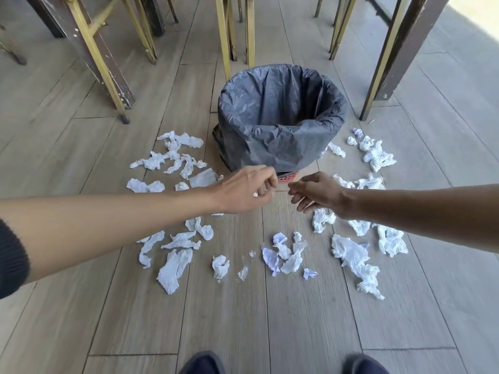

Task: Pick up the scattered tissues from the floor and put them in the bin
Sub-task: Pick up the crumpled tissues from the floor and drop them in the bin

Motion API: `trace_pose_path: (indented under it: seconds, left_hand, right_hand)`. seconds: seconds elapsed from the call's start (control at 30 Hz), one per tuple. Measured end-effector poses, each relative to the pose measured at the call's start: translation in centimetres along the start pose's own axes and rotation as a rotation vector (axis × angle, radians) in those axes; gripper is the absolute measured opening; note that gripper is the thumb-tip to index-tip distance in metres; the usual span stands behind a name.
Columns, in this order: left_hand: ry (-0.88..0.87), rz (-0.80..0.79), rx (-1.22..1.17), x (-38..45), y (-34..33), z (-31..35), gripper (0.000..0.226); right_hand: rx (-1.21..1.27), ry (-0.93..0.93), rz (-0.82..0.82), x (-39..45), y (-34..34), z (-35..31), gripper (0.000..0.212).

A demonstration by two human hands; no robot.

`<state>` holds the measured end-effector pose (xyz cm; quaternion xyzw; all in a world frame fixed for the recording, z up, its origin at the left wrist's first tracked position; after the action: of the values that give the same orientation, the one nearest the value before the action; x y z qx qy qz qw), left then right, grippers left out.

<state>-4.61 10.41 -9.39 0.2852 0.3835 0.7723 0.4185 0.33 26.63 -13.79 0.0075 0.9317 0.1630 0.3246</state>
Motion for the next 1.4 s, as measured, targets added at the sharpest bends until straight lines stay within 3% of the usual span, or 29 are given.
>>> trace_pose_path:
  seconds: [0.17,0.3,0.37,0.43,0.5,0.67,0.83,0.93,1.1,1.23,1.4]
  left_hand:
    - [0.078,-0.314,0.122,-2.9,-5.5,-3.9,0.003]
    - [0.09,-0.536,0.168,-6.7,-9.1,-5.5,0.01]
    - [0.072,-0.633,0.22,-8.3,-10.4,-5.4,0.017]
    - [0.04,-0.7,0.24,-9.6,-11.4,-5.2,0.023]
    - [0.016,-0.691,0.25,-10.3,-11.7,-5.3,0.026]
    - [-0.032,-0.542,0.285,-10.7,-10.0,-7.2,0.024]
    - [-0.215,-0.721,0.348,-12.6,-10.1,-7.9,0.048]
    - [-0.252,-0.769,0.38,-13.0,-10.6,-8.3,0.05]
    - [-0.218,-0.713,0.283,-12.8,-11.0,-9.3,0.018]
    - [-0.103,-0.657,0.209,-11.8,-10.6,-10.1,0.025]
    - [-0.082,-0.55,0.194,-10.3,-10.4,-9.1,0.022]
  right_hand:
    - [-0.563,0.077,-0.093,1.4,-2.1,4.8,0.012]
    - [-1.17,0.425,-0.18,1.1,-3.8,5.5,0.03]
    - [-1.366,0.614,-0.281,0.8,-5.1,6.3,0.041]
    - [-1.463,0.681,-0.367,0.8,-6.2,7.6,0.046]
    - [-1.498,0.686,-0.404,1.2,-6.8,9.2,0.045]
    - [-1.373,0.712,-0.392,1.8,-7.2,10.0,0.02]
    - [-1.21,0.65,-0.353,1.6,-5.9,7.9,0.012]
    - [-1.113,0.556,-0.292,1.9,-4.7,7.5,0.009]
    - [-1.066,0.456,-0.125,2.5,-3.0,7.8,0.019]
    - [-1.047,0.479,-0.181,2.2,-3.4,7.3,0.011]
    - [-1.127,0.515,-0.212,2.5,-5.0,6.6,0.039]
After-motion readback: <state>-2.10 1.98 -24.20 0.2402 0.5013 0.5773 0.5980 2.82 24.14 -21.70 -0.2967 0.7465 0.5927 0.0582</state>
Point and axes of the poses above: each hand's wrist, its own x-axis towards the middle knuckle, its own y-axis out of the back of the hand, z = x × y, the point moved 6 cm from there along x, towards the middle knuckle, and after that the axes turned 4 degrees about -y, right-handed, at the moved point
